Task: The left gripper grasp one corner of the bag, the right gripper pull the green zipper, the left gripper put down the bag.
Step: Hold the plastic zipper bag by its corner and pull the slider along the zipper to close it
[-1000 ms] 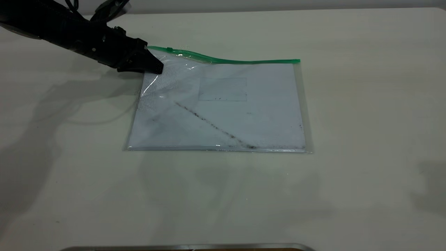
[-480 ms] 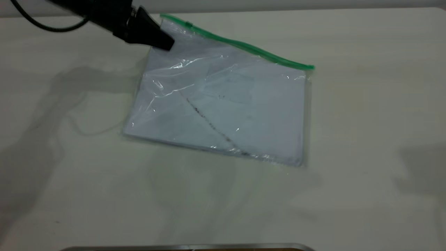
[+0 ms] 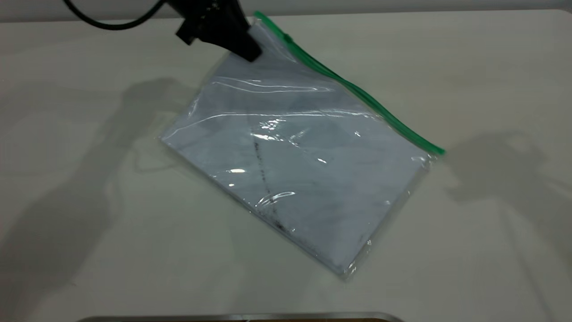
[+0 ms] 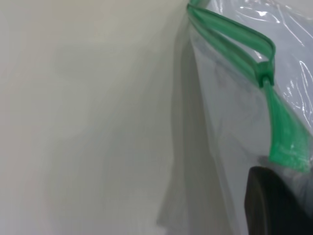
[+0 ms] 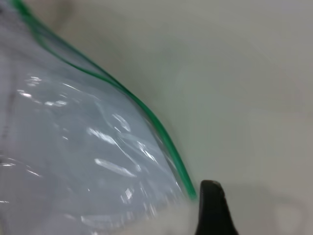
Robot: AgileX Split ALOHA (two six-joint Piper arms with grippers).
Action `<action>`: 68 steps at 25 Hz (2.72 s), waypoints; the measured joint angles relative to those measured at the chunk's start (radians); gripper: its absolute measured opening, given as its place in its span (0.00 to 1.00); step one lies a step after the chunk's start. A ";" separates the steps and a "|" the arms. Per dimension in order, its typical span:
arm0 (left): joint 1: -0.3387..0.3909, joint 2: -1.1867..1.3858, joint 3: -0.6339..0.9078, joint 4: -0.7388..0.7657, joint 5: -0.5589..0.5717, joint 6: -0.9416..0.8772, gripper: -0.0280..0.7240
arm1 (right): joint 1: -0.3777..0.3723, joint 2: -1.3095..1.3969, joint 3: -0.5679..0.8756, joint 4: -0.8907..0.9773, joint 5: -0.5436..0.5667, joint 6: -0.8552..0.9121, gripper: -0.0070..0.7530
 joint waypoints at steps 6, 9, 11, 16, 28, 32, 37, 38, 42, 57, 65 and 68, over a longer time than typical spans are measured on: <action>-0.052 0.000 -0.004 0.012 -0.034 0.057 0.11 | 0.101 0.248 -0.173 0.216 0.061 -0.295 0.71; -0.075 0.000 -0.004 0.013 -0.062 0.121 0.11 | 0.132 0.362 -0.260 0.279 0.144 -0.387 0.71; -0.087 0.000 -0.004 0.013 -0.074 0.163 0.11 | 0.141 0.418 -0.306 0.297 0.198 -0.416 0.71; -0.105 0.000 -0.004 0.010 -0.087 0.259 0.11 | 0.142 0.518 -0.367 0.313 0.267 -0.459 0.71; -0.146 0.000 -0.004 -0.078 -0.112 0.310 0.11 | 0.142 0.560 -0.385 0.409 0.301 -0.526 0.63; -0.154 0.000 -0.004 -0.080 -0.114 0.316 0.11 | 0.142 0.560 -0.385 0.416 0.300 -0.527 0.55; -0.157 0.000 -0.004 -0.083 -0.114 0.316 0.11 | 0.142 0.560 -0.385 0.417 0.290 -0.527 0.35; -0.157 0.000 -0.004 -0.084 -0.113 0.316 0.11 | 0.141 0.560 -0.385 0.417 0.286 -0.527 0.29; -0.157 0.000 -0.004 -0.087 -0.111 0.316 0.11 | 0.140 0.560 -0.385 0.415 0.283 -0.528 0.09; -0.125 0.017 -0.052 -0.151 -0.085 0.280 0.11 | 0.140 0.555 -0.403 0.305 0.250 -0.363 0.05; -0.112 0.017 -0.064 -0.165 -0.062 0.247 0.11 | 0.146 0.552 -0.409 0.267 0.236 -0.306 0.05; -0.112 0.020 -0.064 -0.161 -0.063 0.244 0.11 | 0.147 0.571 -0.411 0.265 0.233 -0.299 0.05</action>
